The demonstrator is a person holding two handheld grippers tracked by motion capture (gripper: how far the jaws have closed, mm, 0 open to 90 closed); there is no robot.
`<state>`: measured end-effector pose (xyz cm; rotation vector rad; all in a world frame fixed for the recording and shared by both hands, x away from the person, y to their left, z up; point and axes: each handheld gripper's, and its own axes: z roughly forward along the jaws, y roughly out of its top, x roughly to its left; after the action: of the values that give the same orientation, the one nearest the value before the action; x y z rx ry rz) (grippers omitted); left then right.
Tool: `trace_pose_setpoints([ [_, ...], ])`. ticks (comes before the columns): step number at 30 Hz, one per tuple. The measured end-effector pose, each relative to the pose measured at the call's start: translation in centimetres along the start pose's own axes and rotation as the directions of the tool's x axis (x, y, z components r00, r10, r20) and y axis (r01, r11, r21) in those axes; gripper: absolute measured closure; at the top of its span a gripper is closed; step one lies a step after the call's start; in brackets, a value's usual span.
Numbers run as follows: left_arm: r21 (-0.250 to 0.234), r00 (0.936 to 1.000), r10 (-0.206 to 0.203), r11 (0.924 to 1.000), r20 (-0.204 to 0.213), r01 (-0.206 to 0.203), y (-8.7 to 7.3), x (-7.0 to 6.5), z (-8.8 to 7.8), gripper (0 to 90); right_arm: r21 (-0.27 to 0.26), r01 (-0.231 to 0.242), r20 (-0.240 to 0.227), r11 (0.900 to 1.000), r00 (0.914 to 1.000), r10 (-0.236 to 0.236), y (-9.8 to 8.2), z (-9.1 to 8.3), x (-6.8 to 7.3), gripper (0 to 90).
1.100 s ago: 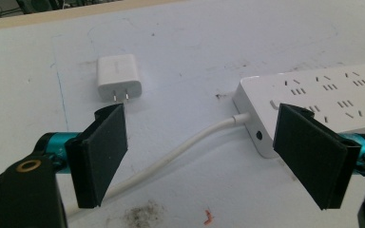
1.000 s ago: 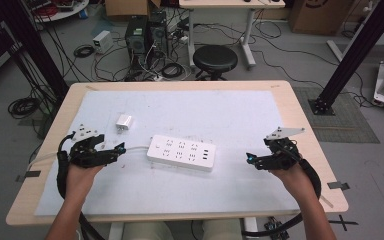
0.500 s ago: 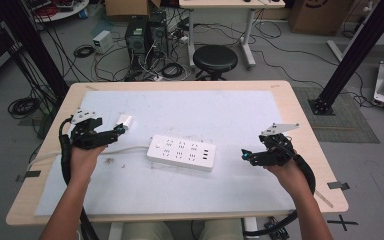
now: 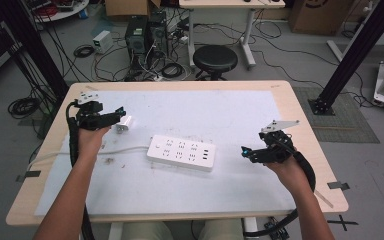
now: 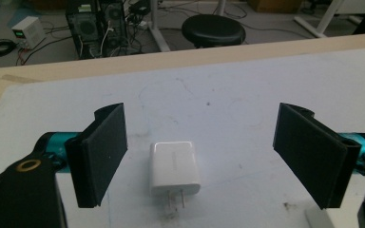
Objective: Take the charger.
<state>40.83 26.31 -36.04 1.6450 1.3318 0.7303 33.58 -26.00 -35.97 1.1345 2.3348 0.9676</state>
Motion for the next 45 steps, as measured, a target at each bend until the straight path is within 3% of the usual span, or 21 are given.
trace_pose_setpoints([
  [5, 0.027, 0.9998, -0.005, 0.9996, -0.018, 0.006, -0.4, 0.7, 1.3, 18.8, 0.005, -0.011, 0.004, 1.0, 0.9999, 0.011, -0.1, -0.1, -0.2, 17.3],
  [9, 0.039, 0.9989, -0.046, 0.9982, 0.003, 0.046, -0.6, 1.0, 2.3, 18.8, 0.006, -0.014, 0.004, 1.0, 0.9999, 0.014, -0.2, 0.0, -0.3, 17.3],
  [11, 0.058, 0.9996, -0.027, 0.998, -0.012, 0.027, -0.8, 1.0, 3.1, 18.8, 0.004, -0.02, 0.009, 1.0, 0.9998, 0.02, -0.3, 0.1, -0.3, 17.3],
  [14, 0.081, 0.9995, -0.032, 0.9961, -0.007, 0.033, -1.1, 1.1, 3.7, 18.8, 0.008, -0.025, 0.011, 1.0, 0.9996, 0.025, -0.3, 0.2, -0.4, 17.3],
  [15, 0.106, 0.9995, -0.028, 0.9939, -0.015, 0.029, -0.5, 1.3, 4.3, 18.8, 0.008, -0.023, 0.009, 1.0, 0.9997, 0.023, -0.3, 0.2, -0.4, 17.3],
  [19, 0.077, 0.9998, 0.008, 0.997, -0.016, -0.006, 1.5, 0.9, 4.0, 18.8, 0.005, -0.03, 0.014, 1.0, 0.9995, 0.029, -0.3, 0.1, -0.6, 17.3],
  [22, 0.103, 0.9996, 0.02, 0.9946, -0.02, -0.018, 1.6, 1.0, 4.6, 18.8, 0.005, -0.037, 0.016, 0.999, 0.9992, 0.036, -0.4, 0.0, -0.7, 17.3],
  [29, 0.18, 0.9996, 0.007, 0.9836, -0.027, -0.002, -0.5, 1.7, 6.5, 18.8, 0.008, -0.036, 0.015, 0.999, 0.9992, 0.036, -0.7, 0.1, -0.8, 17.3],
  [33, 0.245, 0.9994, -0.002, 0.9693, -0.036, 0.011, -1.8, 2.0, 7.6, 18.8, 0.011, -0.042, 0.018, 0.999, 0.999, 0.042, -0.8, 0.0, -0.9, 17.3],
  [39, 0.281, 0.9995, 0.006, 0.9598, -0.031, 0.003, -3.0, 1.8, 8.6, 18.8, 0.016, -0.042, 0.019, 0.999, 0.9989, 0.042, -0.8, 0.1, -1.0, 17.3],
  [42, 0.316, 0.9996, 0.012, 0.9489, -0.025, -0.003, -3.5, 1.6, 9.1, 18.8, 0.016, -0.04, 0.021, 0.999, 0.999, 0.04, -0.8, 0.2, -1.0, 17.3],
  [45, 0.32, 0.9994, 0.016, 0.9474, -0.031, -0.005, -3.8, 1.5, 9.4, 18.8, 0.019, -0.048, 0.017, 0.999, 0.9987, 0.048, -0.9, 0.1, -1.0, 17.3],
])
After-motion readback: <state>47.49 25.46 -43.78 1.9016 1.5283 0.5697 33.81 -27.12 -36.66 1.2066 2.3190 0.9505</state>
